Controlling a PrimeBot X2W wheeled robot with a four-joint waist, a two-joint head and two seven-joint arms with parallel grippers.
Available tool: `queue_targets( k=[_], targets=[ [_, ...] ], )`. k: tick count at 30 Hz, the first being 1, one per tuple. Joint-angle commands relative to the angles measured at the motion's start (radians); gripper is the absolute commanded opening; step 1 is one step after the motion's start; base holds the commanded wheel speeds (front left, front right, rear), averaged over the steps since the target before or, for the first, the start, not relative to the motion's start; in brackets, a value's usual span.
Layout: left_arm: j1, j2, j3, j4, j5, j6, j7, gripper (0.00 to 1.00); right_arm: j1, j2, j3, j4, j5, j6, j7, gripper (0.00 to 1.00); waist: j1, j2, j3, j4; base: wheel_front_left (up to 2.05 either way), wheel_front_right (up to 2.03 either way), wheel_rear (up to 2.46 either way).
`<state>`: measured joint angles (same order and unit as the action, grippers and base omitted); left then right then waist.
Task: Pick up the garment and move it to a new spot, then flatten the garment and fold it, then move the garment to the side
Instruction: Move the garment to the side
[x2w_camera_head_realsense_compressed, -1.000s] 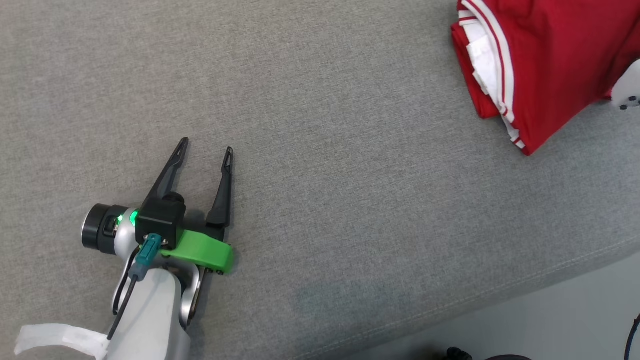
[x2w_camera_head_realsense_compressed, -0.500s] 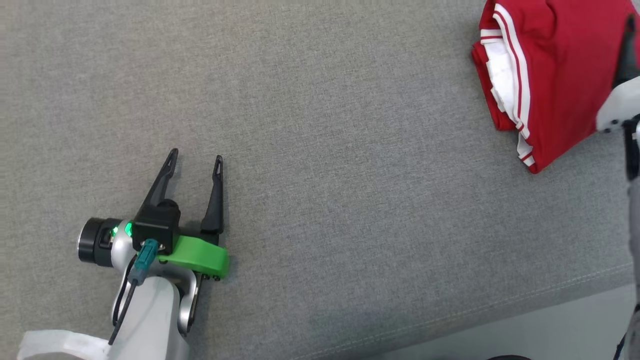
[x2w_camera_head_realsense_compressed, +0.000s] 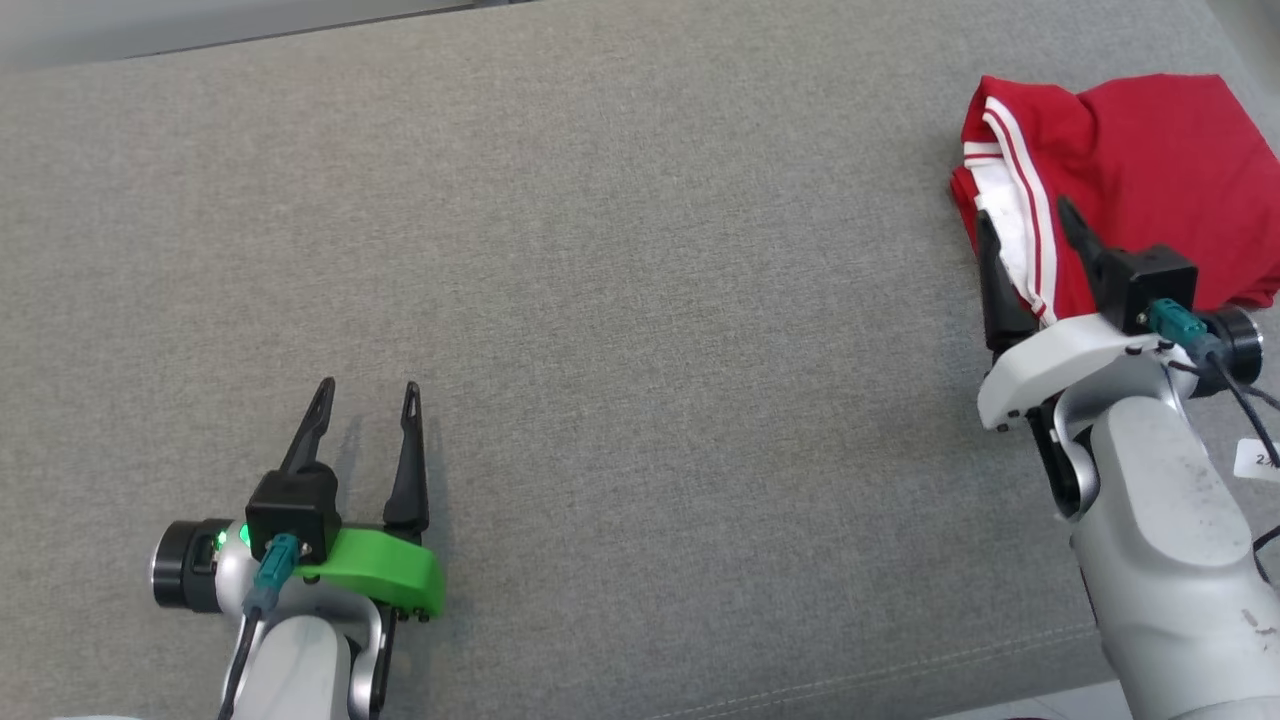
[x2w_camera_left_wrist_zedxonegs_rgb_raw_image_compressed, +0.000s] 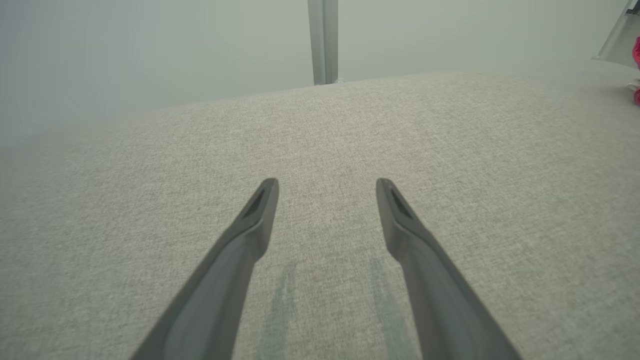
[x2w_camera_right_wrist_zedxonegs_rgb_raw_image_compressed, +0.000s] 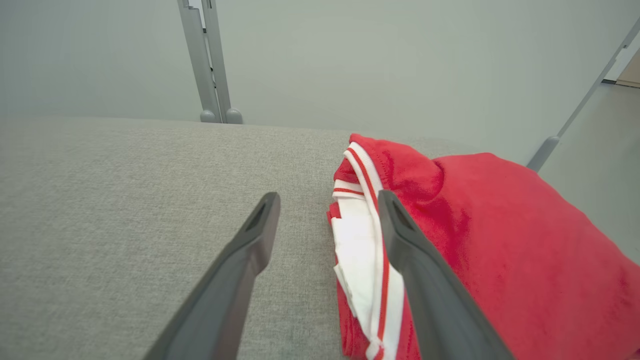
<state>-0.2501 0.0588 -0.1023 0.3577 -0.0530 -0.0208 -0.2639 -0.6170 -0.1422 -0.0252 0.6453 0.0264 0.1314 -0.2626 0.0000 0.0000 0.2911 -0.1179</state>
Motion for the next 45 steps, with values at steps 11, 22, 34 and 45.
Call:
queue_targets(
  k=[11,22,34,45],
  targets=[
    [0.109,-0.006,0.039,0.041,-0.025,0.012,0.000,1.00,0.199,0.066,0.055,-0.023,0.071,-0.002,-0.002,1.00,0.0000,0.0000,-0.171,0.135,0.00,0.00,0.00],
    [0.164,-0.007,0.070,0.057,-0.036,0.023,0.000,1.00,0.284,0.089,0.081,-0.034,0.079,-0.002,-0.002,1.00,0.0000,0.0000,-0.248,0.153,0.00,0.00,0.00],
    [0.194,-0.007,0.112,0.064,-0.047,0.031,0.000,1.00,0.336,0.089,0.123,-0.081,0.092,-0.002,-0.002,1.00,0.0000,0.0000,-0.288,0.138,0.00,0.00,0.00],
    [0.203,-0.007,0.132,0.090,-0.074,0.013,0.000,1.00,0.391,0.090,0.119,-0.154,0.046,-0.002,-0.002,1.00,0.0000,0.0000,-0.307,0.119,0.00,0.00,0.00]
  ],
)
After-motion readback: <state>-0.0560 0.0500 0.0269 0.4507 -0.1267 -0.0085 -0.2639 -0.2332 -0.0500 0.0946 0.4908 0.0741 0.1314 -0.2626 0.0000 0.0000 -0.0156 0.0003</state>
